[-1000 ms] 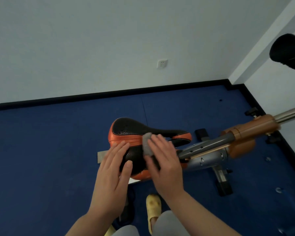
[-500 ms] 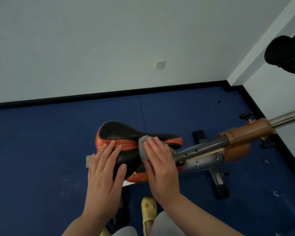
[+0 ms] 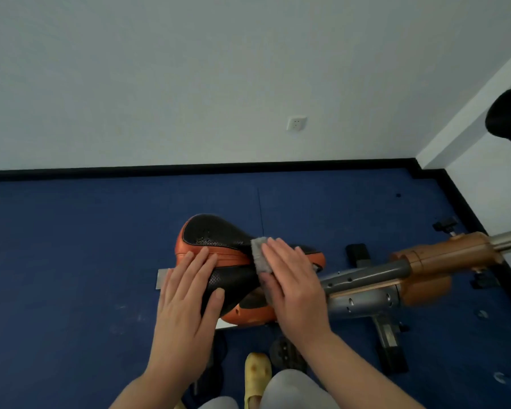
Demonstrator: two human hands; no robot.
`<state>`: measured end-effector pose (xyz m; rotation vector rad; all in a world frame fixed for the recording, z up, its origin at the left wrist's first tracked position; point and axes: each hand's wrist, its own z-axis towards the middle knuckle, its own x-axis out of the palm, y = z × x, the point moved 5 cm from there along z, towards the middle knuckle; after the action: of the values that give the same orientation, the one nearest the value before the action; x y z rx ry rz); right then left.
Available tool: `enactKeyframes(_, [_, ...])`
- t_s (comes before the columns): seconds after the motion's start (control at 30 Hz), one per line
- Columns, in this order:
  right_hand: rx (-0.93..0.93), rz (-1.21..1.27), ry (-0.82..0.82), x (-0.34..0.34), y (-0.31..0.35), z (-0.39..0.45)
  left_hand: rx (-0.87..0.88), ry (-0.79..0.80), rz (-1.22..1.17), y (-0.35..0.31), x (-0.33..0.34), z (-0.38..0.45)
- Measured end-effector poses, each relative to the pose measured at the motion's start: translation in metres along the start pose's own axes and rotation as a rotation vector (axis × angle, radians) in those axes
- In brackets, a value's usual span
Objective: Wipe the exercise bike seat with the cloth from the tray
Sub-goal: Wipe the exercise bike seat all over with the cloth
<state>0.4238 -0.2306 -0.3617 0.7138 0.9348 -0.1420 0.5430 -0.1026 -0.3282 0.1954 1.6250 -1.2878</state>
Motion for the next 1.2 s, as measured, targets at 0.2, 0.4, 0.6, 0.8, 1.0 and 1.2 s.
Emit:
enactKeyframes(0.2, [0.304, 0.061, -0.133, -0.014, -0.022, 0.015, -0.001, -0.007, 0.021, 0.002, 0.001, -0.001])
enactKeyframes(0.4, [0.129, -0.032, 0.014, -0.018, -0.03, 0.028, -0.032, -0.045, -0.015, 0.0, 0.002, 0.0])
enactKeyframes(0.6, [0.215, 0.039, -0.036, -0.018, -0.022, 0.015, -0.042, -0.069, -0.003, 0.002, 0.001, 0.008])
enactKeyframes(0.8, [0.191, 0.081, 0.016, -0.027, -0.035, 0.021, -0.043, -0.052, 0.01, 0.004, 0.001, 0.012])
enactKeyframes(1.0, [0.165, 0.0, 0.003, -0.007, -0.001, 0.024, -0.076, -0.03, -0.016, 0.015, -0.008, 0.008])
enactKeyframes(1.2, [0.175, 0.08, 0.091, -0.018, -0.021, 0.031, -0.005, 0.079, -0.004, 0.028, -0.018, 0.011])
